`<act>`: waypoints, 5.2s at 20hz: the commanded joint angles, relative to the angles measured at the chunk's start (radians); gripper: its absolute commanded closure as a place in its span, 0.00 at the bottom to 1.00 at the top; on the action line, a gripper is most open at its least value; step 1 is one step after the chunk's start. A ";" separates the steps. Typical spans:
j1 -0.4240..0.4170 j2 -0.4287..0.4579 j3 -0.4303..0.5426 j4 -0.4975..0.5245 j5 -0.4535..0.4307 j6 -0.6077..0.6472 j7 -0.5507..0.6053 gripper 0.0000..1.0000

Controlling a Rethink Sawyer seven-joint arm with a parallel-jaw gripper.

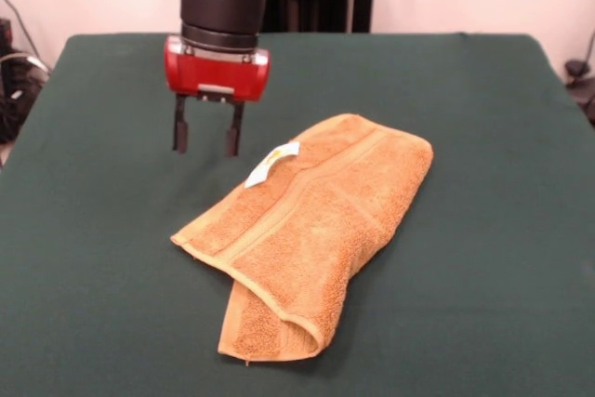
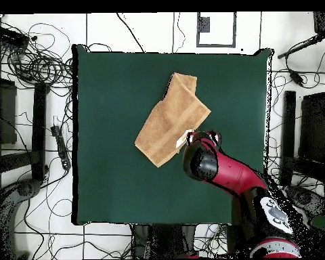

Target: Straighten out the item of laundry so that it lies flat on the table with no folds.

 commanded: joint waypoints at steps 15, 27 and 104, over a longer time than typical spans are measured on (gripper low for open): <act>0.127 0.145 0.066 -0.155 -0.144 0.091 0.079 0.00; 0.216 0.148 0.021 -0.167 -0.124 0.111 0.135 0.00; 0.281 0.158 -0.107 -0.071 -0.042 -0.030 0.283 0.00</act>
